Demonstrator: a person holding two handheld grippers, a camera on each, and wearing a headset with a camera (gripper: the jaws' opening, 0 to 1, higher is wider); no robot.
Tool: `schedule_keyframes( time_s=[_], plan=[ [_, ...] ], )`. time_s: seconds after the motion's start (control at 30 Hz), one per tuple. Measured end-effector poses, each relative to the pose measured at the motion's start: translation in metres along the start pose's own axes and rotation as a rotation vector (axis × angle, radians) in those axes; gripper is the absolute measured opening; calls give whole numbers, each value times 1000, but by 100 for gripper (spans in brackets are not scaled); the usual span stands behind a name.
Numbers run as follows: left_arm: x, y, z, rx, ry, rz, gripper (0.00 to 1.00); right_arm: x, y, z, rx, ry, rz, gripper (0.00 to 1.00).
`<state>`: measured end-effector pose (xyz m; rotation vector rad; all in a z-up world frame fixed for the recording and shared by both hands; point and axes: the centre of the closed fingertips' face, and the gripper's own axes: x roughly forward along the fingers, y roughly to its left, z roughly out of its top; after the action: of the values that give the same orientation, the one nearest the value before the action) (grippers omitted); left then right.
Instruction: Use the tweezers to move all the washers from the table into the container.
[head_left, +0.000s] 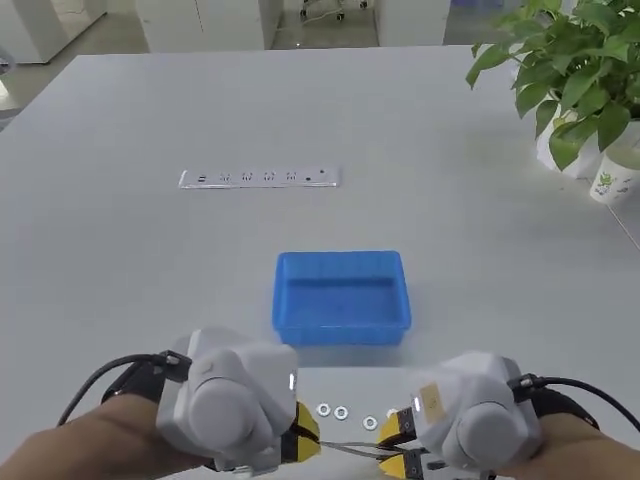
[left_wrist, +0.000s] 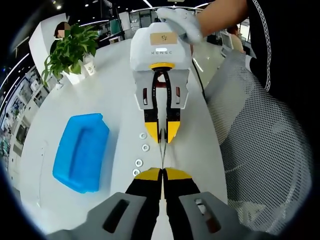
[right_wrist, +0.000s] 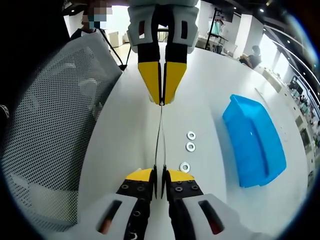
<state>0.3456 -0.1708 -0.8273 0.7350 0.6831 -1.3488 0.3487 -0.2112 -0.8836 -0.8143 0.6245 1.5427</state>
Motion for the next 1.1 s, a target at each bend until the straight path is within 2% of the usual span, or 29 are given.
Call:
schedule_keyframes(
  time_s=[0.43, 0.8, 1.1],
  plan=[
    [-19, 3, 29, 40, -47, 3, 5, -5, -3, 13, 30, -49, -24, 12],
    [-24, 2, 48, 59, -84, -8, 4, -3, -2, 22, 45, -82, -29, 12],
    [-23, 3, 58, 71, -109, -17, 5, 0, -2, 28, 62, -109, -31, 11]
  ],
)
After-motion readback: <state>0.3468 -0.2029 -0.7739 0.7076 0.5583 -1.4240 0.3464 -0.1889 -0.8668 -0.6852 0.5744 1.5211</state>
